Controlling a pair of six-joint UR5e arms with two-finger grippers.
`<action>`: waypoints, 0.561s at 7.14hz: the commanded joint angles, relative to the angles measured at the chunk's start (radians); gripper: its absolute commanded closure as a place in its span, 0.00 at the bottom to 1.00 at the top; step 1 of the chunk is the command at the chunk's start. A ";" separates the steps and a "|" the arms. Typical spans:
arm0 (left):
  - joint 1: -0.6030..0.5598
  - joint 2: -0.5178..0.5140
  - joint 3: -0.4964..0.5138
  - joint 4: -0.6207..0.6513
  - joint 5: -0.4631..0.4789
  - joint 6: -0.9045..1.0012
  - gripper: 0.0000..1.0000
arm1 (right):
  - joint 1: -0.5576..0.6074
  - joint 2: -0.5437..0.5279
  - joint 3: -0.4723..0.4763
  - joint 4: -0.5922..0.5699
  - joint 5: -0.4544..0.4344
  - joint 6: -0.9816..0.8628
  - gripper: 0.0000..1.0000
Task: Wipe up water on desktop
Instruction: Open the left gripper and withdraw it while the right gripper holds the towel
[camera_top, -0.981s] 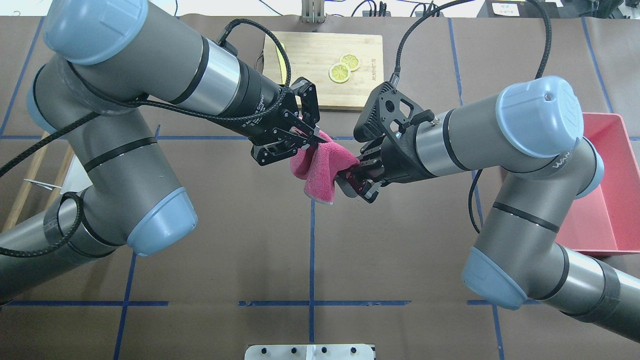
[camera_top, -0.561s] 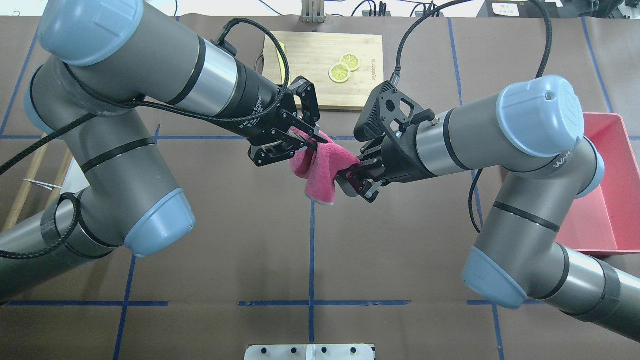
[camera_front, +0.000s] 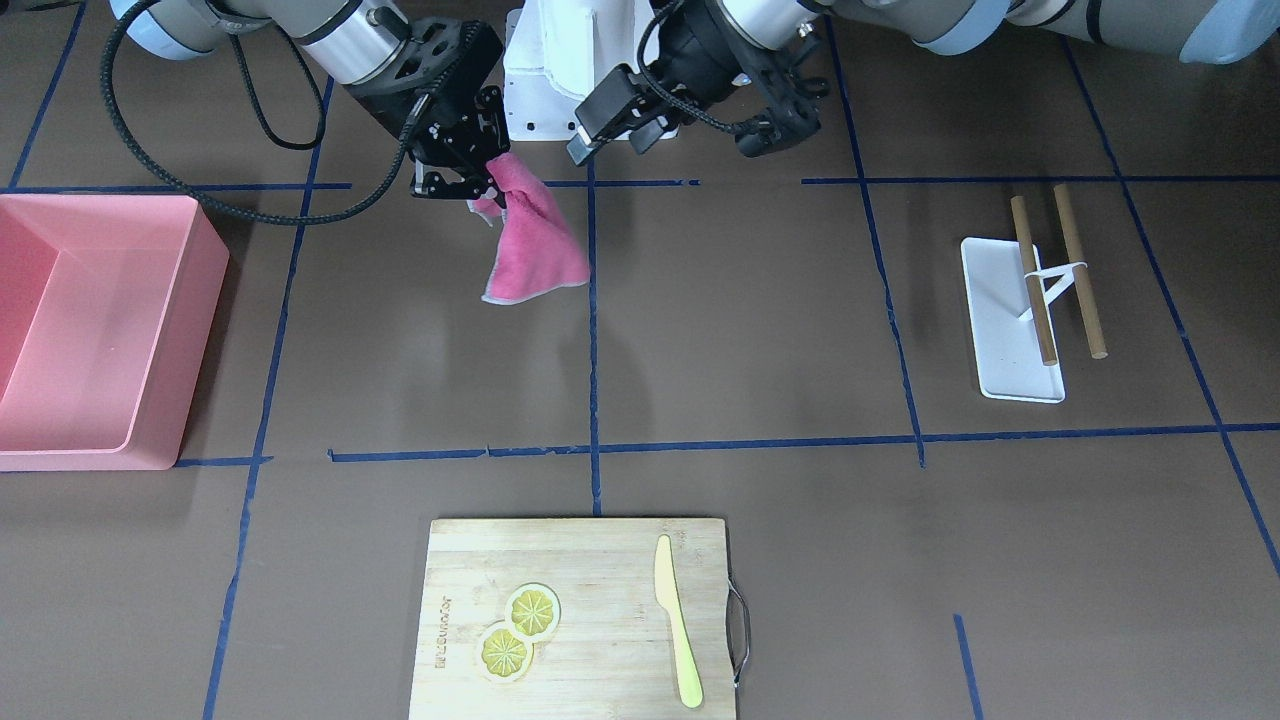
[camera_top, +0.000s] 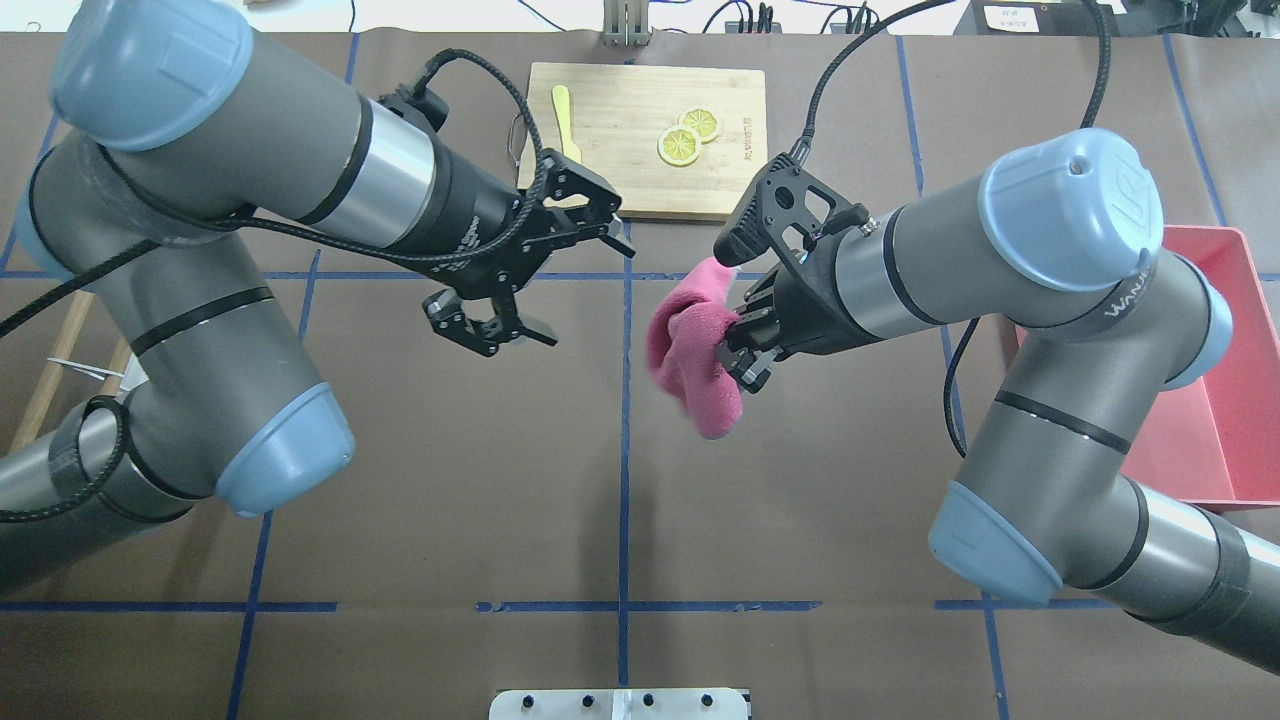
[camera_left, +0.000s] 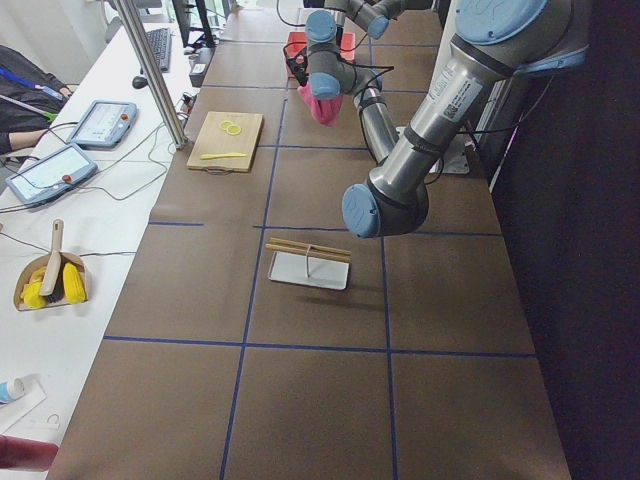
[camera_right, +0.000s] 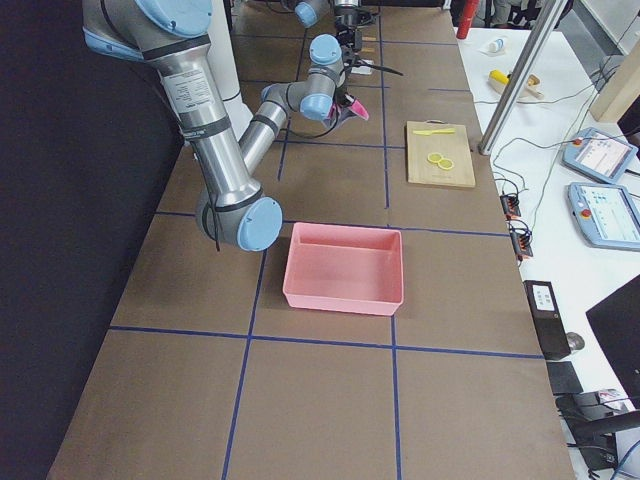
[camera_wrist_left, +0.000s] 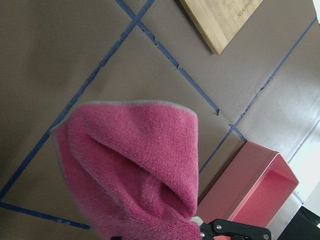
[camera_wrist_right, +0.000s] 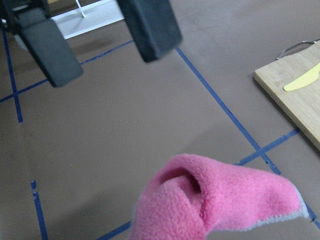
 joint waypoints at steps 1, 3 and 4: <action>-0.055 0.093 -0.038 0.068 -0.054 0.221 0.00 | 0.022 0.002 0.017 -0.158 0.000 0.207 1.00; -0.076 0.131 -0.133 0.371 -0.051 0.622 0.00 | 0.050 0.008 0.048 -0.383 -0.001 0.318 1.00; -0.106 0.142 -0.159 0.491 -0.048 0.854 0.00 | 0.071 0.016 0.041 -0.445 0.002 0.459 1.00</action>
